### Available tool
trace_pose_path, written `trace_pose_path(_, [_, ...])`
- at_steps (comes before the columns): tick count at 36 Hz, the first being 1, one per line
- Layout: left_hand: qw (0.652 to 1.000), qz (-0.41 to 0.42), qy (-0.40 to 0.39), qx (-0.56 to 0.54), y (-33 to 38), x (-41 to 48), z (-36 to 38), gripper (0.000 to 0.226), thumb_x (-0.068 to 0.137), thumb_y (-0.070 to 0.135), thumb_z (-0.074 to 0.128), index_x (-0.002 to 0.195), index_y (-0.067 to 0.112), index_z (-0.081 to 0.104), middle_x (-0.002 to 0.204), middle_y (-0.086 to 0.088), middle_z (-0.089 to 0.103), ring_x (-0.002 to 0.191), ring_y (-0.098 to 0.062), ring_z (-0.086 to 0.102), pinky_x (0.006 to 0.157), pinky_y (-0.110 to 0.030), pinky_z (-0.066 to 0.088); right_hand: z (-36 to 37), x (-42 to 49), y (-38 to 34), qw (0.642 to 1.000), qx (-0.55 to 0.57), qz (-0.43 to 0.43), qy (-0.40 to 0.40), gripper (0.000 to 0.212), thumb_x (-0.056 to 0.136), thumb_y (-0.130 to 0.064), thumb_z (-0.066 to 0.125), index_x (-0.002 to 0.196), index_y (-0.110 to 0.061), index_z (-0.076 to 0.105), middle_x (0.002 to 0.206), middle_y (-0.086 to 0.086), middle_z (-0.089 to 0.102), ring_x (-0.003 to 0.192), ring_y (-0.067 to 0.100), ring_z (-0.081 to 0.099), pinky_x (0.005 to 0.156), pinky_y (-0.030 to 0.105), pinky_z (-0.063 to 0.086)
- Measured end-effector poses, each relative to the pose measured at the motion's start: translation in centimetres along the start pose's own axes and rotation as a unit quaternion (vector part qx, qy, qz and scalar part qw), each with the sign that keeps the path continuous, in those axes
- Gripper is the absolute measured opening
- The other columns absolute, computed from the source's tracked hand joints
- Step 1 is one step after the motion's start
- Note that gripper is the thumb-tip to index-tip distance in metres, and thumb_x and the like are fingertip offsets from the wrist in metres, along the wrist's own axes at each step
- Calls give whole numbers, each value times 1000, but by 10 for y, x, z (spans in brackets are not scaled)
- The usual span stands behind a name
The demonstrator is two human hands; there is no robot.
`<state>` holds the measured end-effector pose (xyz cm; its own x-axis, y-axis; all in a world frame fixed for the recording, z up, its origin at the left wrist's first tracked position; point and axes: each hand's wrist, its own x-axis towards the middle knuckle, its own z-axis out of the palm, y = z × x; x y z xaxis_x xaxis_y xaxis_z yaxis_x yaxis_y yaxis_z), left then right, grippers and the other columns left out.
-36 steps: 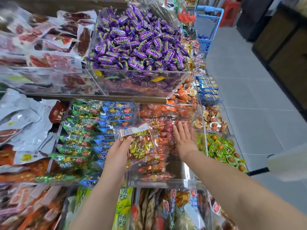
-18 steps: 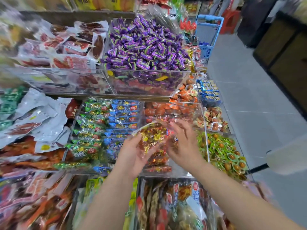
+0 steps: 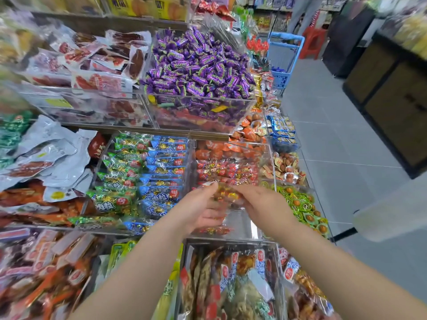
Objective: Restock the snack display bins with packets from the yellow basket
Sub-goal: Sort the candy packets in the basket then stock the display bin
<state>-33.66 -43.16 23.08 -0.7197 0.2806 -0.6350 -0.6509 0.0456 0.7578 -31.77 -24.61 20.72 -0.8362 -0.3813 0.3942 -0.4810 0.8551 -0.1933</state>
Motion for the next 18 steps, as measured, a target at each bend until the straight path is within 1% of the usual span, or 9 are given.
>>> trace_pose_path(2, [987,37,66,139,5,5,-9,30,98,51,42,103,22,49,92,-5,68,82,-21,70,64,-35,60,-5,6,9,992,21,116,-55,30,90,-14,60,119,-18,62,103,4,71,85,27,67,63,35,55])
trace_pose_path(3, [965,84,130,211,7,10,-15,29,97,51,43,99,23,50,89,1,66,80,-17,67,64,-35,59,-6,9,16,983,22,164,-78,29,93,-17,53,122,-20,58,106,5,68,88,28,65,66,37,54])
trace_pose_path(6, [837,236,304,388,11,29,-36,26,91,47,56,100,23,55,91,11,59,94,-16,61,67,-29,46,-6,26,38,957,-34,231,-173,32,91,-11,46,122,-17,51,109,9,64,91,30,62,69,36,51])
trace_pose_path(8, [774,218,332,494,13,46,-46,57,86,50,60,130,15,47,132,-6,53,133,-30,41,97,-42,45,-2,39,48,934,-68,251,-244,36,86,-5,43,120,-14,49,109,10,62,91,29,61,68,34,49])
trace_pose_path(10, [736,128,312,587,13,63,-52,93,85,58,57,152,11,12,161,-13,10,149,-33,1,117,-49,15,8,51,53,908,-95,254,-320,37,85,0,41,120,-10,49,112,12,61,96,29,60,73,34,50])
trace_pose_path(11, [727,100,303,608,11,71,-54,102,85,61,55,153,11,-2,162,-13,-5,148,-33,-10,119,-48,5,16,57,54,897,-105,244,-352,36,85,0,40,119,-8,49,114,12,60,100,29,59,77,36,51])
trace_pose_path(13, [728,80,297,613,3,84,-58,107,87,59,53,151,9,-16,159,-15,-20,146,-35,-19,118,-49,-2,35,67,55,884,-119,216,-398,35,87,-1,40,120,-8,51,116,12,61,105,30,59,80,36,50])
trace_pose_path(15, [717,82,309,620,-5,91,-59,108,87,53,57,150,8,-19,158,-17,-22,145,-36,-20,118,-49,-5,53,73,54,875,-135,200,-421,35,88,-1,41,119,-10,53,116,11,61,105,29,59,77,35,47])
trace_pose_path(18, [704,93,333,621,-11,97,-59,110,85,48,60,149,7,-19,158,-17,-21,146,-36,-18,117,-49,-8,73,73,56,876,-156,216,-403,36,86,1,46,119,-12,52,119,10,58,110,29,56,86,39,45])
